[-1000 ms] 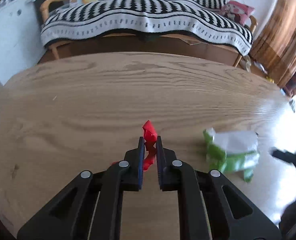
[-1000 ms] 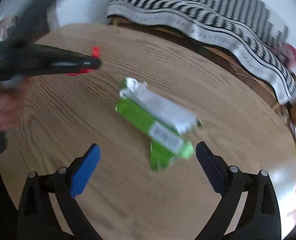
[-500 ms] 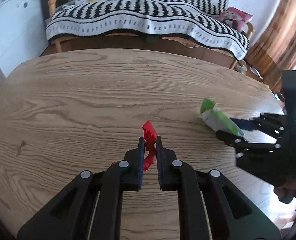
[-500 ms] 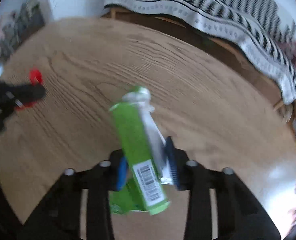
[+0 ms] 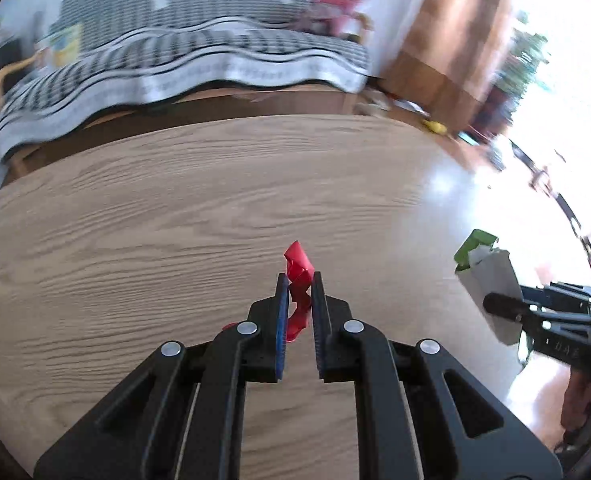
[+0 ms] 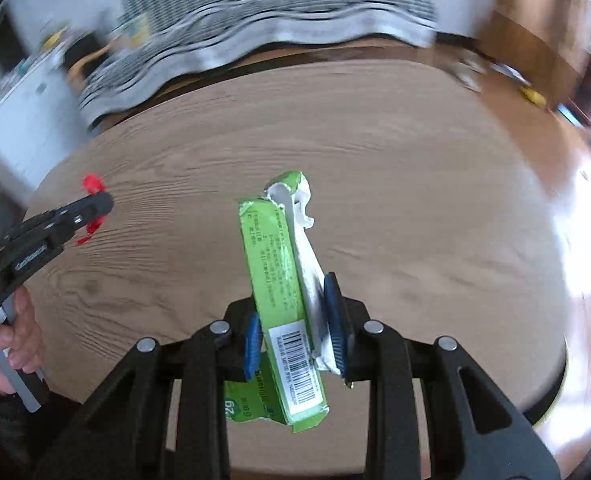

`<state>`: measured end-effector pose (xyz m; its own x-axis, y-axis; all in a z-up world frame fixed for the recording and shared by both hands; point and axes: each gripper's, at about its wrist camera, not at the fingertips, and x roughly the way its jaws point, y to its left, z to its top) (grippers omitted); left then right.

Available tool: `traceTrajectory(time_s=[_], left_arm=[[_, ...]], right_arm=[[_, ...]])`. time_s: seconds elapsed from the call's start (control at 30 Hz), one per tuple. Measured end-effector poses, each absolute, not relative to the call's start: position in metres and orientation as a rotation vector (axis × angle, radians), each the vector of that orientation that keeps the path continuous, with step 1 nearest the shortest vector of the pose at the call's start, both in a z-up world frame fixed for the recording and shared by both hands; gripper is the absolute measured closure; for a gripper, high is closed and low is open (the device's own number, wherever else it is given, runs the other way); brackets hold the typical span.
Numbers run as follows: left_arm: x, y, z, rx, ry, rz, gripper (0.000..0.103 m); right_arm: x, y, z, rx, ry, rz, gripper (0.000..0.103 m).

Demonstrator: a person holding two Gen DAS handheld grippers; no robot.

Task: Collect trash
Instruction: 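Carry both items to the bin and open both tools to drop them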

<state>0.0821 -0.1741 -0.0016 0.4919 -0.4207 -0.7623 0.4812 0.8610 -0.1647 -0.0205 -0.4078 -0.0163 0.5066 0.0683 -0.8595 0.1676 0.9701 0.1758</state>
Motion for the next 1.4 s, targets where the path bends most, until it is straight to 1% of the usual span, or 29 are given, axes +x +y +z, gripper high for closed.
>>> traceTrajectory(time_s=[0.2, 0.33, 0.47, 0.67, 1.07, 1.17, 1.23, 1.27, 1.3, 1.4], left_arm=[[0.031, -0.279, 0.003, 0.099, 0.875, -0.767, 0.093], [-0.002, -0.342, 0.004, 0.132, 0.851, -0.874, 0.093], [-0.032, -0.39, 0.001, 0.171, 0.843, -0.953, 0.093], [-0.068, -0.442, -0.013, 0.238, 0.856, -1.025, 0.093], [-0.073, -0.487, -0.025, 0.27, 0.881, -1.049, 0.093], [-0.078, -0.494, -0.027, 0.271, 0.881, -1.06, 0.093], [-0.082, -0.498, -0.03, 0.277, 0.884, -1.064, 0.093], [-0.082, -0.5, -0.031, 0.277, 0.888, -1.067, 0.093], [-0.084, -0.501, -0.032, 0.278, 0.89, -1.069, 0.093], [-0.087, -0.508, -0.035, 0.284, 0.893, -1.084, 0.093]], right_arm=[[-0.102, -0.53, -0.008, 0.387, 0.959, -0.336, 0.074], [-0.157, -0.6, -0.016, 0.477, 0.928, -0.487, 0.074], [-0.202, -0.65, -0.034, 0.556, 0.939, -0.577, 0.074], [-0.244, -0.688, -0.061, 0.645, 0.981, -0.631, 0.073], [-0.261, -0.712, -0.067, 0.706, 0.959, -0.651, 0.072], [-0.26, -0.714, -0.066, 0.713, 0.941, -0.658, 0.068], [-0.263, -0.716, -0.066, 0.727, 0.933, -0.661, 0.059], [-0.264, -0.717, -0.065, 0.729, 0.926, -0.669, 0.045], [-0.266, -0.717, -0.064, 0.726, 0.919, -0.676, 0.035], [-0.271, -0.719, -0.059, 0.729, 0.894, -0.691, 0.033]])
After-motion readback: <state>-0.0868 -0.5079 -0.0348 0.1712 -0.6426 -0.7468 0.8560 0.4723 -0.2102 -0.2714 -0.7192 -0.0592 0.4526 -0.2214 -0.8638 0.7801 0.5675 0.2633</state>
